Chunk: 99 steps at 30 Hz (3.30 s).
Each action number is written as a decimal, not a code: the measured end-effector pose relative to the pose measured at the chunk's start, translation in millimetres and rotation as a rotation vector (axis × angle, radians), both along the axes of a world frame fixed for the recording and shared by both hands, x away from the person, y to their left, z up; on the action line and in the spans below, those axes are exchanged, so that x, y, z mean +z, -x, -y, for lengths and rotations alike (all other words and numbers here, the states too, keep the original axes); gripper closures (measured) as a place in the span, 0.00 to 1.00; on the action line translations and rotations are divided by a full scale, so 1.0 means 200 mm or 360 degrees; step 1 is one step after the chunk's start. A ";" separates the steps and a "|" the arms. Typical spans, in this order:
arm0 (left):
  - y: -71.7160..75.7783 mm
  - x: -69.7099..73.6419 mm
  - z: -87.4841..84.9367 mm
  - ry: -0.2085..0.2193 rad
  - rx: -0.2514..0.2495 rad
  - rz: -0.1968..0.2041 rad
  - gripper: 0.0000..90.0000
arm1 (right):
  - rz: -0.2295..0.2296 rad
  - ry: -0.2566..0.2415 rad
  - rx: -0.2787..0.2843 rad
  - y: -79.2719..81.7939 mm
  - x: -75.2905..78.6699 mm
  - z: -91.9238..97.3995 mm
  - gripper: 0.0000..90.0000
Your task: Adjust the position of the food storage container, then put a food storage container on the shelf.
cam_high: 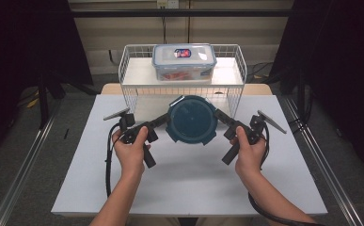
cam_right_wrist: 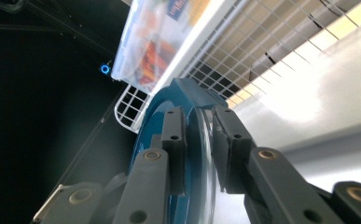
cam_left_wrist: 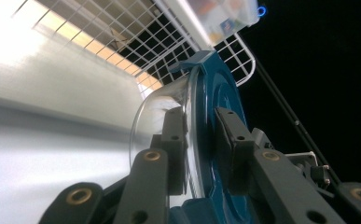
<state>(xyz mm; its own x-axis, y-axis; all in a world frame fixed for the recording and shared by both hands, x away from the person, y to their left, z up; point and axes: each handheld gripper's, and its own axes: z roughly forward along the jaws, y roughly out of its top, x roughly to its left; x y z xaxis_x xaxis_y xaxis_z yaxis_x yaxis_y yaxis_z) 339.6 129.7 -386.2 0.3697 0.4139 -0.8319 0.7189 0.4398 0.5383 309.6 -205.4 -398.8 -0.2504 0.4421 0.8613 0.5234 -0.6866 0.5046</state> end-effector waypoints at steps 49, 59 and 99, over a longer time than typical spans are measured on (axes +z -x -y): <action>-0.19 0.51 -0.01 0.0151 0.0077 0.0102 0.83 | 0.0227 -0.0103 -0.0127 -0.23 0.57 -0.07 0.85; -0.27 0.59 -0.02 0.0162 0.0093 0.0117 0.83 | 0.0245 -0.0135 -0.0141 -0.33 0.64 -0.09 0.85; -0.74 0.70 0.03 0.0217 0.0183 0.0103 0.84 | 0.0153 -0.0177 -0.0260 -0.75 0.67 -0.10 0.84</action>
